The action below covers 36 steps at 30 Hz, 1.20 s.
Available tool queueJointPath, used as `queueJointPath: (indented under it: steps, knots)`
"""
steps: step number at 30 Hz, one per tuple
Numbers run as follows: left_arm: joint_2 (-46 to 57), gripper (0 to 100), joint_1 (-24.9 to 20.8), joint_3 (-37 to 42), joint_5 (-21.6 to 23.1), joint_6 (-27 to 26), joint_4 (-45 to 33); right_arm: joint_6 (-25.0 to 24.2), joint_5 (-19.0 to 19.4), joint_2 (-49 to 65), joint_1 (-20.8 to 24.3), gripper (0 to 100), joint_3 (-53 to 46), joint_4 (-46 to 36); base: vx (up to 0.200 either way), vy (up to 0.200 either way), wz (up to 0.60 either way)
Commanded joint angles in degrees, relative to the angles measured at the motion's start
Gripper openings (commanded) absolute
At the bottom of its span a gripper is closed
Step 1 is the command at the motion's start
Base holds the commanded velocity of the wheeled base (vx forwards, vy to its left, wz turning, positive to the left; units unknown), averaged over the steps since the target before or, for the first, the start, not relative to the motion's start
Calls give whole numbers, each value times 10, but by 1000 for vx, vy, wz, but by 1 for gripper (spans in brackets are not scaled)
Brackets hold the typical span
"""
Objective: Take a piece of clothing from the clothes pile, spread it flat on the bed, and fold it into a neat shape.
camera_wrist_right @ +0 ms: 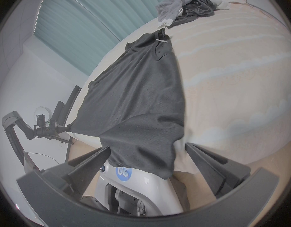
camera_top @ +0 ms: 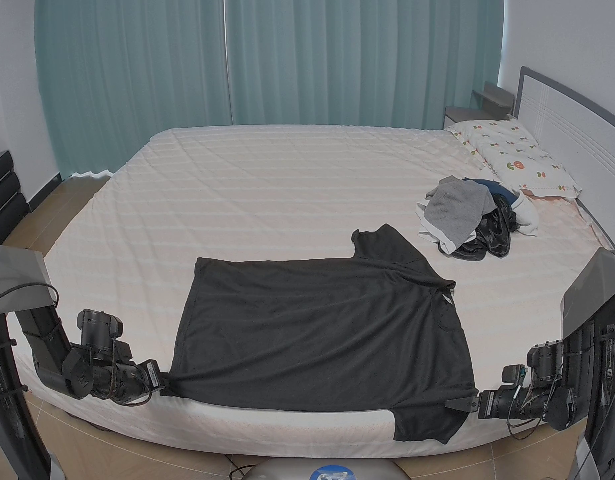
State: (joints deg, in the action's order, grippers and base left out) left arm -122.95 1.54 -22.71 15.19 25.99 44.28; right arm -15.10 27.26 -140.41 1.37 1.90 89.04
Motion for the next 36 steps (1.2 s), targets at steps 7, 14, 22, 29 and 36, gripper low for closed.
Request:
queueJointPath:
  steps: [7,14,22,29,36]
  knots:
    - [0,0,0,-1,0,1,-1,-22,-2,0,29,100,25,7,0,0,0]
    - [0,0,2,-1,0,1,-1,-14,-15,0,21,0,11,7,0,0,0]
    - [6,0,2,4,-1,-1,0,1,-13,4,2,0,-13,7,0,0,0]
    - [18,0,5,9,-2,-18,-2,21,-9,17,-15,0,-19,4,0,0,0]
    - [31,0,11,23,-10,-50,-2,26,-15,40,-9,0,-19,-45,0,0,0]
